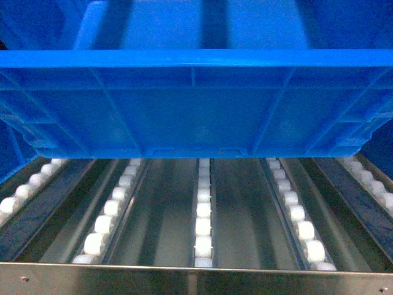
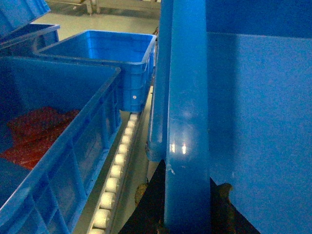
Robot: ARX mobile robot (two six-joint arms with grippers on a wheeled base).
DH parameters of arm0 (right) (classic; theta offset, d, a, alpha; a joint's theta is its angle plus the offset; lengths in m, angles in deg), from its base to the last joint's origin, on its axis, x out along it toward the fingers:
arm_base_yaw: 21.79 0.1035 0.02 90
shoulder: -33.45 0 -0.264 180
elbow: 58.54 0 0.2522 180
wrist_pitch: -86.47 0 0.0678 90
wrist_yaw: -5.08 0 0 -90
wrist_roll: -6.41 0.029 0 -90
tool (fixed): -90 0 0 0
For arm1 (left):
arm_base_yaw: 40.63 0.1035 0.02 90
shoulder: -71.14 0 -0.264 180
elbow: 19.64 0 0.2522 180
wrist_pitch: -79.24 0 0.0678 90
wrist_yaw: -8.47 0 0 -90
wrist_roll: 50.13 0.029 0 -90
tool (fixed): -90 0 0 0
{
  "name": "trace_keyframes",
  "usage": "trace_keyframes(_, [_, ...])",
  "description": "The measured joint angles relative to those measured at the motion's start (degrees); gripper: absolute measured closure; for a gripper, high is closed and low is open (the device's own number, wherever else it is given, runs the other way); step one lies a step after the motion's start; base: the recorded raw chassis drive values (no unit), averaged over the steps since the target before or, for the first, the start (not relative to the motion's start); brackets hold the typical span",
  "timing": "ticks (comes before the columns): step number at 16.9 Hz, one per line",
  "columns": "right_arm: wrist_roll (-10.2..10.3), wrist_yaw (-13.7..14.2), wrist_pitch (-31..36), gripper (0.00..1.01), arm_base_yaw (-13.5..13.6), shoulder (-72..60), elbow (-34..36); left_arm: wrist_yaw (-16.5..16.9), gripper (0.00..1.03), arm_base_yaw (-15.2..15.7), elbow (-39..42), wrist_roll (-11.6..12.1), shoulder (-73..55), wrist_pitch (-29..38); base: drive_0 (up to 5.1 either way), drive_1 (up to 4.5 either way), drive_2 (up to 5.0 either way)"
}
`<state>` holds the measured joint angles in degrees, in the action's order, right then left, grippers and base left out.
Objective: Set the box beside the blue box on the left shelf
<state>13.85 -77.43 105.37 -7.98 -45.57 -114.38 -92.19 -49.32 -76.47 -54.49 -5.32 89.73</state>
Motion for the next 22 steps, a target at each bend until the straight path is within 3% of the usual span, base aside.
trace_keyframes(22, [0.0,0.0,0.0,0.94,0.0,0.0,0.0,0.0,0.95,0.0,0.0,0.0,0.0,0.0,0.0,0.00,0.0])
